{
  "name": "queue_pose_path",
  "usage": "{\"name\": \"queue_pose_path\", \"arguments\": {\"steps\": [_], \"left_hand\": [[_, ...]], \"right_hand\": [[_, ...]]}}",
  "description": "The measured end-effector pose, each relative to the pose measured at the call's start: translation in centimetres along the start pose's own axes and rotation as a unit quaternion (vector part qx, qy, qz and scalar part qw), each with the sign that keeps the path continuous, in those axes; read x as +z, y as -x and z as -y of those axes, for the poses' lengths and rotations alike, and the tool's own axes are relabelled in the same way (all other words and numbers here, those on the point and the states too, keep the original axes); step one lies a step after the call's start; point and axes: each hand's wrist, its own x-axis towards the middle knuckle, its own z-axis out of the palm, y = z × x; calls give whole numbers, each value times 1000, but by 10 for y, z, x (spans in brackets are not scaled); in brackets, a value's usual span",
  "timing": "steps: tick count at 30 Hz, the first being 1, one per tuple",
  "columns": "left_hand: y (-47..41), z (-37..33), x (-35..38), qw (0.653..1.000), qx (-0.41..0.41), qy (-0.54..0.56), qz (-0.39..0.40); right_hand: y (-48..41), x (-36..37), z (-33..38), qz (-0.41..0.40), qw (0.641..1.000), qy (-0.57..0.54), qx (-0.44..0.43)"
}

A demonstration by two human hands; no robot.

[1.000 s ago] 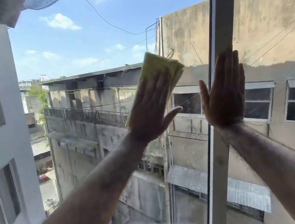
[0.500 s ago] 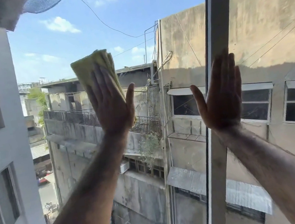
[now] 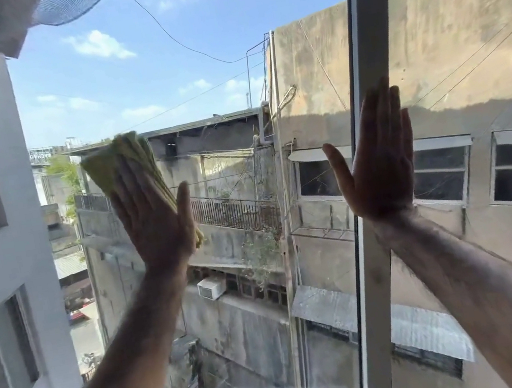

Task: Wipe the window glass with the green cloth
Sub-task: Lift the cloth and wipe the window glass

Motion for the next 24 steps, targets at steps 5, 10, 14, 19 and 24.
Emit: {"name": "queue_pose_path", "arguments": {"steps": [5, 10, 14, 19, 24], "left_hand": [[-36, -96, 3, 985, 169, -6, -7], [54, -80, 21, 888, 452, -35, 72], [60, -3, 10, 968, 247, -43, 29], [-34, -33, -6, 999, 13, 21, -23], [-62, -115, 4, 989, 148, -1, -13]], "right_hand": [[0, 1, 0, -7, 1000, 1, -2], [1, 1, -2, -8, 1000, 4, -3], [0, 1, -2, -1, 1000, 2, 0], [0, 2, -1, -2, 1000, -6, 1], [1, 3, -3, -5, 1000, -3, 0]]}}
